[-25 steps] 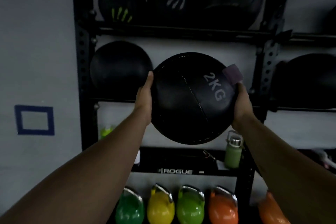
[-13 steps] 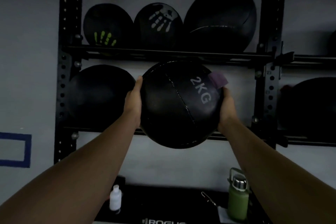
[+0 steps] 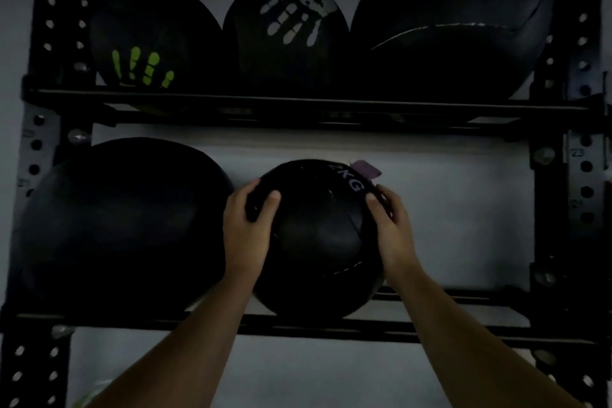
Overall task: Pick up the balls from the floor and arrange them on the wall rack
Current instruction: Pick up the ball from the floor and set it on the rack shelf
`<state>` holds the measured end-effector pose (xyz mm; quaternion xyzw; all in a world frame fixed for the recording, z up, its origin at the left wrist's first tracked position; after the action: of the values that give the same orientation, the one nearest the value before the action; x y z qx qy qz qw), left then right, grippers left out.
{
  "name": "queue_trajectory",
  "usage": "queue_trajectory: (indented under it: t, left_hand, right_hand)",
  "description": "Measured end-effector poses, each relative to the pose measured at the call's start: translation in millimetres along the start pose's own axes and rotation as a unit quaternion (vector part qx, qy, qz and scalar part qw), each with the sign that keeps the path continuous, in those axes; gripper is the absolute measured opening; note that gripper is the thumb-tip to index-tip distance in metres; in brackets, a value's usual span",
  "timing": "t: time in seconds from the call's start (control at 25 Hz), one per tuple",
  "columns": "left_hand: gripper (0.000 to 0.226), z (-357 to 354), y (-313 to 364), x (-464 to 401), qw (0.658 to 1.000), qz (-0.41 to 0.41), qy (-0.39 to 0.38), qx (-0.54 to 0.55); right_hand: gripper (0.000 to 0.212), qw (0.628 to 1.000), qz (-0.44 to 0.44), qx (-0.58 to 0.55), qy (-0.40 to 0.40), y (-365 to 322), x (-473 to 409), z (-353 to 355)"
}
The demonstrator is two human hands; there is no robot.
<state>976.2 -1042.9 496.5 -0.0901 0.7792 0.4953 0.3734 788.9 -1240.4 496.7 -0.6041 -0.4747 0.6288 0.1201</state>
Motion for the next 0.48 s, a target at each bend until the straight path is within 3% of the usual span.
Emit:
queue_trajectory:
  t: [0.08,0.24,0.48]
  left_hand:
    - [0.057,-19.9,-9.7,-11.7,0.997,-0.037,-0.026,-0.061]
    - [0.059,-28.5,-23.1,-23.5,0.991,-0.058,0.044,-0.109]
    - [0.055,-23.5,-15.5,-15.4,0.992,-0.044,-0.001,-0.121]
  right_hand:
    - [0.051,0.998,0.013,0.06,0.007,11.5,-13.4,-6.7]
    - [0.072,0.994,0.023,0.1,0.037,21.8,-24.4,-7.9]
    - [0.058,0.992,0.019,0.124,-0.009,13.9,-16.0,-4.8]
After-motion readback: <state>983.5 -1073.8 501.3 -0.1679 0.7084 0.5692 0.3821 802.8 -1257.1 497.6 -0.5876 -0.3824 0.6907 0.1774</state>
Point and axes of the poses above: each hand's wrist, its own x-axis away from the middle knuckle, its own z-axis out of the back of the hand, y = z × x, the point moved 6 cm from there along -x, towards the middle knuckle, and after that the axes turned 3 degrees about z, right-handed, at the moved point
